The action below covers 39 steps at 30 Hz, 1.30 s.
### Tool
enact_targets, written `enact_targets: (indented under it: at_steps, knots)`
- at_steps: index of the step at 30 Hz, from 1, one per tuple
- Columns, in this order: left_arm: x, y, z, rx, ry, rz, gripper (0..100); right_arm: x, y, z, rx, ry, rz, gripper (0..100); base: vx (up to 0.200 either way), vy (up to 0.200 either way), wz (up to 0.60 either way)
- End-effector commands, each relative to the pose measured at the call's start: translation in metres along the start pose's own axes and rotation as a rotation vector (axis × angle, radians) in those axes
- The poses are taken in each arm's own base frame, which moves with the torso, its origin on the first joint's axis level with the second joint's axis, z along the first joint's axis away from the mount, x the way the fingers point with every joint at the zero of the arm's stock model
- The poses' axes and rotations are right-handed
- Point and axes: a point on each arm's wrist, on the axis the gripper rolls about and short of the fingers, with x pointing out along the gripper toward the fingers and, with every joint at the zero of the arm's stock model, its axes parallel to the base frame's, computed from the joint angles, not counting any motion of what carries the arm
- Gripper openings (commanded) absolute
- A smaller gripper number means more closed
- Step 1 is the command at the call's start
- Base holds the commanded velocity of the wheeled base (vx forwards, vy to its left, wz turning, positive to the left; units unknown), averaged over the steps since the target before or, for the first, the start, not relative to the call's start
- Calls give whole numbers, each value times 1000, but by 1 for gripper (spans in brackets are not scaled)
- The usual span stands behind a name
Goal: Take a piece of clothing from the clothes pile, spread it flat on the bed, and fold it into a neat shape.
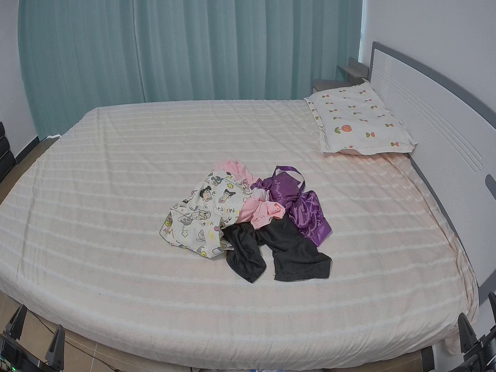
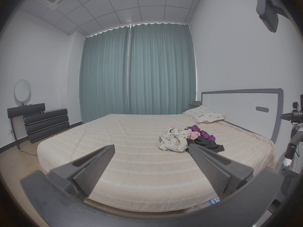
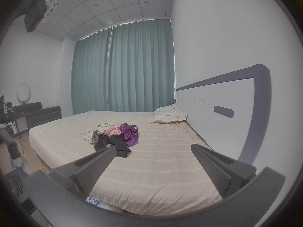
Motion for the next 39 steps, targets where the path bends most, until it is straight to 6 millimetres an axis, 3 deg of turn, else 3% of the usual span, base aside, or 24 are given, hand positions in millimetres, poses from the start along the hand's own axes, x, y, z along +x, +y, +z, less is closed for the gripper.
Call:
enact_targets:
  at_steps: [1, 2, 3, 4, 10, 16, 17, 19, 20, 23, 26, 28, 30, 32, 33, 34, 39]
  knots:
    - [0, 0, -5, 0, 4, 0, 100, -3, 0, 20, 1, -52, 20, 100, 0, 0, 0]
    - [0, 0, -5, 0, 4, 0, 100, -3, 0, 20, 1, -52, 20, 100, 0, 0, 0]
    - [0, 0, -5, 0, 4, 0, 100, -6, 0, 54, 11, -91, 32, 100, 0, 0, 0]
    - [0, 0, -5, 0, 4, 0, 100, 0, 0, 68, 20, -54, 63, 100, 0, 0, 0]
    - [0, 0, -5, 0, 4, 0, 100, 61, 3, 67, 113, 342, 216, 100, 0, 0, 0]
    - [0, 0, -5, 0, 4, 0, 100, 120, 9, 71, 188, 487, 295, 100, 0, 0, 0]
    - [0, 0, -5, 0, 4, 0, 100, 139, 12, 68, 201, 536, 300, 100, 0, 0, 0]
    - [0, 0, -5, 0, 4, 0, 100, 149, 14, 66, 208, 561, 303, 100, 0, 0, 0]
    - [0, 0, -5, 0, 4, 0, 100, 170, 17, 61, 226, 603, 310, 100, 0, 0, 0]
    - [0, 0, -5, 0, 4, 0, 100, 202, 28, 48, 258, 674, 324, 100, 0, 0, 0]
    - [0, 0, -5, 0, 4, 0, 100, 221, 37, 38, 280, 701, 331, 100, 0, 0, 0]
    - [0, 0, -5, 0, 4, 0, 100, 251, 56, 23, 306, 711, 313, 100, 0, 0, 0]
    - [0, 0, -5, 0, 4, 0, 100, 253, 58, 21, 308, 712, 308, 100, 0, 0, 0]
    - [0, 0, -5, 0, 4, 0, 100, 280, 74, 1, 336, 718, 227, 100, 0, 0, 0]
    - [0, 0, -5, 0, 4, 0, 100, 280, 74, 1, 336, 718, 227, 100, 0, 0, 0]
    - [0, 0, -5, 0, 3, 0, 100, 295, 82, -15, 362, 717, 187, 100, 0, 0, 0]
    - [0, 0, -5, 0, 4, 0, 100, 322, 95, -45, 398, 736, 145, 100, 0, 0, 0]
